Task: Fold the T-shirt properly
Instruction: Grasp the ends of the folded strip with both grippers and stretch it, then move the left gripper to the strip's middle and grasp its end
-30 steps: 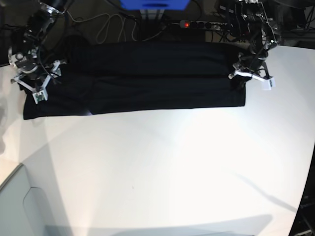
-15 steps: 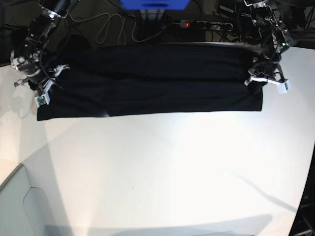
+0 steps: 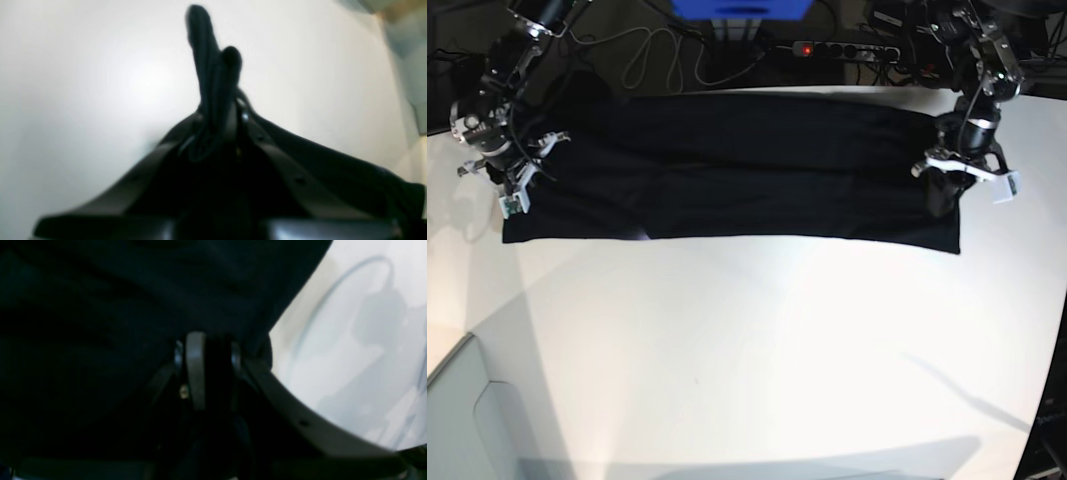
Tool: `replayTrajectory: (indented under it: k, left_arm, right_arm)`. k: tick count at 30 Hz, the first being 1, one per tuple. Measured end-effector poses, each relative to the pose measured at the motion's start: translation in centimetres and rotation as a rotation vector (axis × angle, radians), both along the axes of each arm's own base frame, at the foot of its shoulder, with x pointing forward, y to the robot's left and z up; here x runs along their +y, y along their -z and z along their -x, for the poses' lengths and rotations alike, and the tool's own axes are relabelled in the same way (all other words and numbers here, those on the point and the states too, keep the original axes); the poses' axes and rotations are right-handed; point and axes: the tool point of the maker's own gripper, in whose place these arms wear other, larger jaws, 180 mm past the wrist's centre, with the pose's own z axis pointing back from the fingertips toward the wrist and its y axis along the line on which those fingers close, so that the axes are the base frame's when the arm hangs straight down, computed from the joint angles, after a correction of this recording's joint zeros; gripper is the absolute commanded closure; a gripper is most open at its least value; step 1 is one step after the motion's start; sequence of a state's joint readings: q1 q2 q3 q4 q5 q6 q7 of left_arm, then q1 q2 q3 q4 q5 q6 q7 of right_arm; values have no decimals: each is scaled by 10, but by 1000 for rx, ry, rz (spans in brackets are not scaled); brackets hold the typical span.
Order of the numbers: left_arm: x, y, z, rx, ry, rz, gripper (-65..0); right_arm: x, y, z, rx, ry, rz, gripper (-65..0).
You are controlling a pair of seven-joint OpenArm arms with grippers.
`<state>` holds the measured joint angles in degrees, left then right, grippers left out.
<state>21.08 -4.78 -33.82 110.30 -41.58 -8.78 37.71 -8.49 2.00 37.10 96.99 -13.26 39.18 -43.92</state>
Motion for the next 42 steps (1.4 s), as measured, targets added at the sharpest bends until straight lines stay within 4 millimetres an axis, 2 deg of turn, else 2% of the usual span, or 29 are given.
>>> replayTrajectory:
  k: [2,7,10,13,20,25,29,33,42]
  left_arm:
    - [-17,-7,2,-4,18,22,0]
    - [-45,1,8,21,-2,124,0]
    - [-65,11,6,56,38,101,0]
    - [-95,19,4,87,91,101,0]
    - [-158,18,-8,81,274,80,0]
    - [-203,30,-14,109,403,80,0]
    - [-225,46,-13,151,463,92,0]
    - [-236,61,-12,190,495,107,0]
    - [-281,50,-15,155,625,122,0]
  right_arm:
    - [1,0,-1,-2,-3,-1,-68]
    - [23,1,-11,-6,-74,-18,-68]
    - [20,1,-10,-1,-75,-9,-68]
    - [21,2,-9,3,-75,-9,-68]
    - [22,1,-12,-4,-79,-9,-68]
    - [23,-1,-14,-11,-78,-12,-68]
    - [22,-1,-15,-12,-79,-11,-68]
    - [22,-1,-14,-11,-79,-10,-68]
    - [22,-1,-14,-11,-79,-10,-68]
